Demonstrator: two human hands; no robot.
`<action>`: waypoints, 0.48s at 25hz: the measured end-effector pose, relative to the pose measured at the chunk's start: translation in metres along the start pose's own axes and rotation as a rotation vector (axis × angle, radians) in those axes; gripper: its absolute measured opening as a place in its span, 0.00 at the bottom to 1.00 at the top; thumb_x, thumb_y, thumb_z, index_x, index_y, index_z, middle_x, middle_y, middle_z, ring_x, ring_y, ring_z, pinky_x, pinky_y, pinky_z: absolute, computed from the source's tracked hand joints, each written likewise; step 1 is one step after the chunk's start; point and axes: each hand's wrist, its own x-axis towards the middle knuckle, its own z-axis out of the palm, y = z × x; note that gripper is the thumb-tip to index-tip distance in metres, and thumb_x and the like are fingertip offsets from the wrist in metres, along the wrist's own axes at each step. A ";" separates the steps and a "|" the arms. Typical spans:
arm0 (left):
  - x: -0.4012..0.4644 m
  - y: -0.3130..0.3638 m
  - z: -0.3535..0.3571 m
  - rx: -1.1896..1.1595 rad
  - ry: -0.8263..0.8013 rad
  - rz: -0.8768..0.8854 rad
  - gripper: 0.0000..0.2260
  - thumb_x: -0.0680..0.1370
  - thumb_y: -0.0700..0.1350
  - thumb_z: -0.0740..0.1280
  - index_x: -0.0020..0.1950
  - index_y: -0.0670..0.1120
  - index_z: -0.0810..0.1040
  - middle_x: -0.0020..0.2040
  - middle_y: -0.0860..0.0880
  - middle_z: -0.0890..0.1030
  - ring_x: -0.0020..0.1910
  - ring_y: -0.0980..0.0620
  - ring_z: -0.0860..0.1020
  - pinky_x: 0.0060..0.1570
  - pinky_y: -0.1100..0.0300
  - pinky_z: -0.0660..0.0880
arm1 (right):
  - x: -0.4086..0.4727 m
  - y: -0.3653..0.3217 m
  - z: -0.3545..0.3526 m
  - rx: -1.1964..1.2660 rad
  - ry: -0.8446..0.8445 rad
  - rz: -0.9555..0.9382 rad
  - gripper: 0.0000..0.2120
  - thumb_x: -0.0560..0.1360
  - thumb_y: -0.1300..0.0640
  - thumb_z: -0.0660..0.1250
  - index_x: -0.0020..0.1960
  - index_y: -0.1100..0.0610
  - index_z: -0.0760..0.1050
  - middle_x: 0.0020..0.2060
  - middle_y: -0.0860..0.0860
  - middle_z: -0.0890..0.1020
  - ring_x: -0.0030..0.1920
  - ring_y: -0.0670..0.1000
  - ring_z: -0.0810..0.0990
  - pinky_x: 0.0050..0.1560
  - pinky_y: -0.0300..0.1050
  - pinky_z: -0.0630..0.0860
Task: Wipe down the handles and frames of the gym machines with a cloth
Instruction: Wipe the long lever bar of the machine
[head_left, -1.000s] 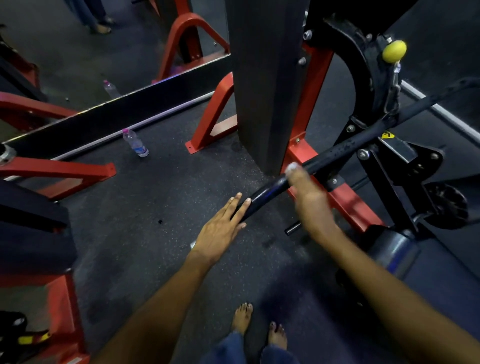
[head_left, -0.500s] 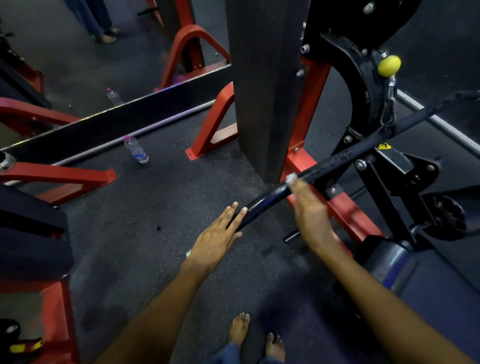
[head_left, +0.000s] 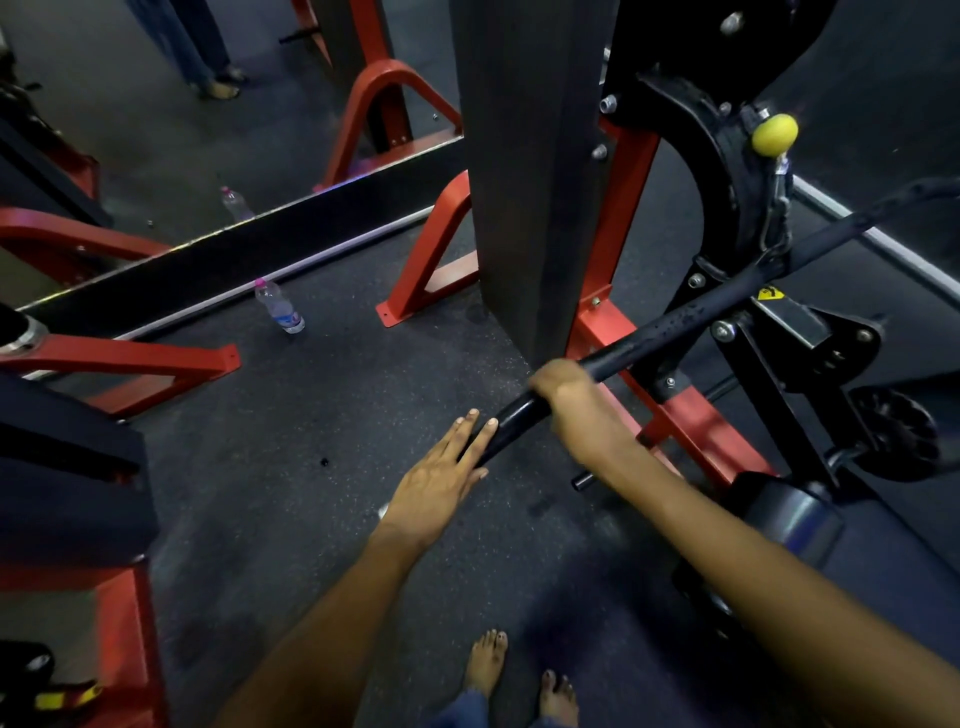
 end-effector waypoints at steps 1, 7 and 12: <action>0.000 0.000 0.001 0.007 0.011 0.001 0.28 0.80 0.52 0.53 0.77 0.49 0.47 0.78 0.46 0.57 0.75 0.48 0.62 0.62 0.54 0.73 | -0.004 -0.001 0.002 -0.094 -0.113 -0.168 0.15 0.63 0.73 0.61 0.46 0.64 0.80 0.44 0.58 0.81 0.47 0.58 0.79 0.51 0.52 0.77; -0.002 0.001 0.000 -0.022 0.016 -0.002 0.26 0.82 0.52 0.51 0.75 0.53 0.39 0.79 0.49 0.48 0.77 0.51 0.52 0.70 0.55 0.64 | 0.033 0.067 -0.051 -0.468 -0.193 0.316 0.13 0.71 0.67 0.63 0.54 0.61 0.79 0.50 0.59 0.79 0.53 0.61 0.77 0.58 0.51 0.70; -0.001 0.004 -0.003 -0.002 -0.007 0.025 0.31 0.77 0.50 0.62 0.77 0.45 0.56 0.74 0.43 0.67 0.69 0.47 0.71 0.54 0.58 0.77 | 0.010 -0.006 -0.003 -0.298 -0.286 -0.090 0.18 0.72 0.70 0.59 0.61 0.60 0.72 0.55 0.56 0.75 0.58 0.56 0.74 0.60 0.48 0.70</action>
